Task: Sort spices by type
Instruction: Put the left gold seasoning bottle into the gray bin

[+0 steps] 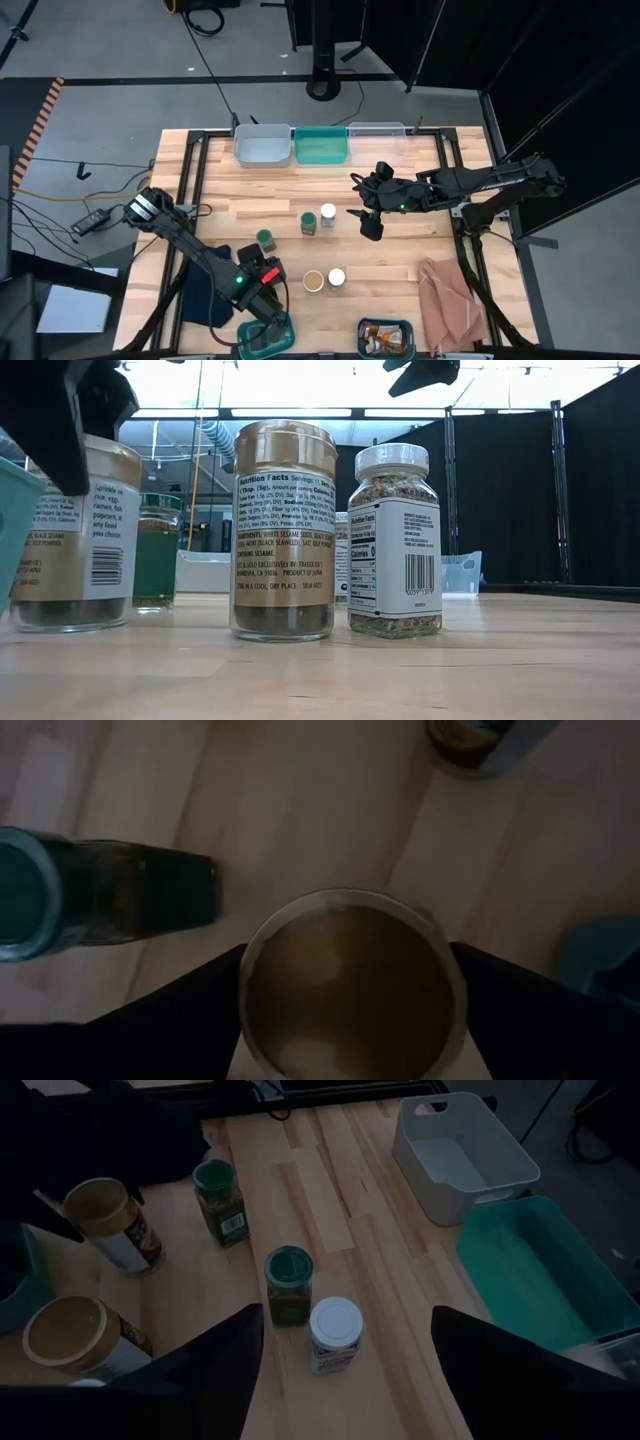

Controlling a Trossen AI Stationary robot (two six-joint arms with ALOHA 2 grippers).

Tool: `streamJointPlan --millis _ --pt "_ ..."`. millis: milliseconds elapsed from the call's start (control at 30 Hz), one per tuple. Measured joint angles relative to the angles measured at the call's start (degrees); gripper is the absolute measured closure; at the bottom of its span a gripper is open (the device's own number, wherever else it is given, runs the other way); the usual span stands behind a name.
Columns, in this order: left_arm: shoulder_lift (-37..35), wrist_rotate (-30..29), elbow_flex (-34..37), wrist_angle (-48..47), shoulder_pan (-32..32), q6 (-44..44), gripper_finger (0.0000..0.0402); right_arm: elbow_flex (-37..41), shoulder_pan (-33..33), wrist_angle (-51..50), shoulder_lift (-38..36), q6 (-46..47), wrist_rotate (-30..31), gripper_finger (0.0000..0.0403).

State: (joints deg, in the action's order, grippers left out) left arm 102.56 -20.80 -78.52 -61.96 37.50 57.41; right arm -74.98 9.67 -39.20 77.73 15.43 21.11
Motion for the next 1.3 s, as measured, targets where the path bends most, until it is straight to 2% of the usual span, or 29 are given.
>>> streamJointPlan --millis 200,500,633,800,1067,1300 --pt "0.0 0.14 0.88 2.84 -0.02 -1.6 0.0074 0.0 0.0 0.0 0.0 0.01 -0.01 0.0106" --pt "-0.29 2.21 1.57 6.52 -0.45 -1.57 0.0129 0.0 0.0 -0.22 0.0 0.28 -0.01 0.0116" --pt "-0.39 2.37 0.33 6.41 -0.65 -0.29 0.0132 0.0 0.0 -0.01 0.0 0.47 -0.01 0.0122" --pt "-1.67 2.09 -3.09 5.52 -2.14 0.04 0.0127 0.0 0.07 0.51 0.0 0.46 -0.01 0.0131" --pt "-1.75 -0.08 -10.5 -4.2 -5.99 -0.24 0.0127 0.0 0.07 -0.28 -0.42 -1.07 -1.31 0.0142" --pt "-1.75 -3.32 -21.79 -14.13 -10.74 -1.67 0.0127 0.0 0.04 -2.52 -5.19 -2.59 -1.33 0.0144"
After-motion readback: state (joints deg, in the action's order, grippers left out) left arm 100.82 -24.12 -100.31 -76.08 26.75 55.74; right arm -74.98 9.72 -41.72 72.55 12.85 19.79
